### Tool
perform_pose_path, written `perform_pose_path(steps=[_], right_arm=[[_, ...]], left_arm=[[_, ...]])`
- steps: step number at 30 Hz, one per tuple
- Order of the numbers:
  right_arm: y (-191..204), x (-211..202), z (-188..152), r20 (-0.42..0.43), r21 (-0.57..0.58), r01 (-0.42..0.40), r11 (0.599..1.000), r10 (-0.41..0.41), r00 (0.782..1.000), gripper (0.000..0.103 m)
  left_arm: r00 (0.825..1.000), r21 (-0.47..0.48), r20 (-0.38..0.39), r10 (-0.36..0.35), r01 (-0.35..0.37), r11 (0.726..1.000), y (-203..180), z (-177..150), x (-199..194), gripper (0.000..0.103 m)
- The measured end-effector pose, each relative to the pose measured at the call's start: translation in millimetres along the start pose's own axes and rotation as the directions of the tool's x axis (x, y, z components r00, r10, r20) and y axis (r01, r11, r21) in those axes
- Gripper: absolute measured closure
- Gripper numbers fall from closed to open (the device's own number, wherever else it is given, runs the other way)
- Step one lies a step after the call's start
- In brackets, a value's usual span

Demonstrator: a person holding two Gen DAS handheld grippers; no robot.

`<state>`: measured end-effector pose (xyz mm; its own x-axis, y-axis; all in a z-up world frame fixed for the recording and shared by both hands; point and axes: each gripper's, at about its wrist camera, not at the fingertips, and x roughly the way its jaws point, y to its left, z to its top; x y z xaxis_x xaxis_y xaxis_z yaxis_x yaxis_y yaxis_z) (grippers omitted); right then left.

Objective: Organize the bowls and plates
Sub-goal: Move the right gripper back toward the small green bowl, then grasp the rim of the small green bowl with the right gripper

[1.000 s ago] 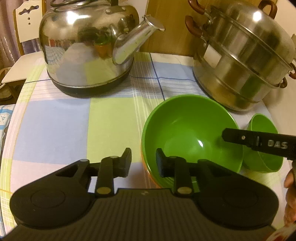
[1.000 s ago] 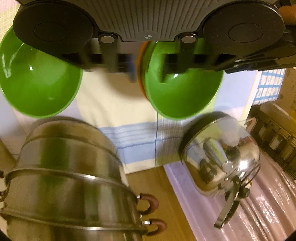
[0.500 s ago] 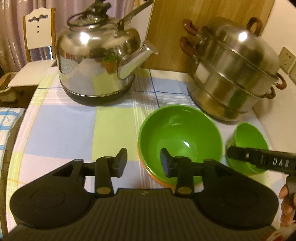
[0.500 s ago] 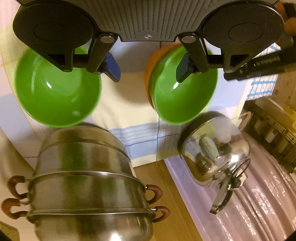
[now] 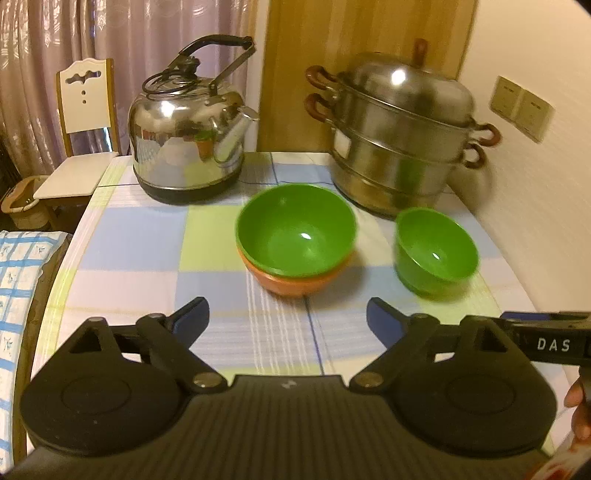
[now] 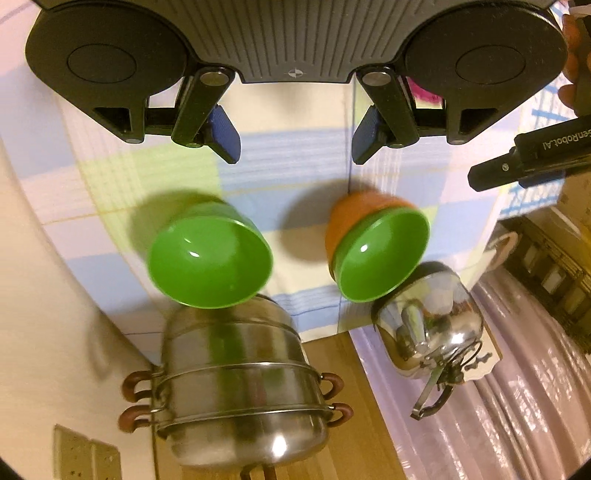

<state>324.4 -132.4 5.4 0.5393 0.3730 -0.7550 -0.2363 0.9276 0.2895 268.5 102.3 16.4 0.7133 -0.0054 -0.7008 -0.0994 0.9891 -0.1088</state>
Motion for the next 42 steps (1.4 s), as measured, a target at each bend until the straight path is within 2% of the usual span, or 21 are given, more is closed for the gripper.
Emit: perform_pose_path(steps=[3, 11, 18, 34, 37, 42], right_arm=[[1, -22, -17, 0.015, -0.013, 0.031, 0.999, -0.031, 0.999, 0.035], [-4, -72, -53, 0.062, -0.006, 0.078, 0.997, -0.077, 0.995, 0.034], [-15, -98, -77, 0.076, 0.033, 0.086, 0.996, -0.088, 0.993, 0.034], [-21, -122, -85, 0.104, 0.033, 0.112, 0.993, -0.115, 0.988, 0.034], [-25, -124, -86, 0.107, 0.050, 0.103, 0.993, -0.108, 0.988, 0.034], [-42, -117, -77, 0.105, 0.095, 0.092, 0.991, -0.101, 0.989, 0.034]], left_arm=[[1.000, 0.000, 0.005, 0.003, -0.003, 1.000, -13, -16, -18, 0.008], [0.997, 0.071, 0.054, 0.052, -0.056, 0.996, -46, -60, -65, 0.008], [0.999, 0.035, 0.051, 0.011, -0.013, 0.999, -54, -79, -88, 0.008], [0.999, 0.051, 0.053, -0.001, -0.001, 0.999, -63, -92, -104, 0.008], [0.999, 0.056, 0.043, -0.026, 0.024, 0.998, -68, -91, -103, 0.008], [0.994, 0.037, 0.000, -0.106, 0.106, 0.994, -77, -83, -86, 0.008]])
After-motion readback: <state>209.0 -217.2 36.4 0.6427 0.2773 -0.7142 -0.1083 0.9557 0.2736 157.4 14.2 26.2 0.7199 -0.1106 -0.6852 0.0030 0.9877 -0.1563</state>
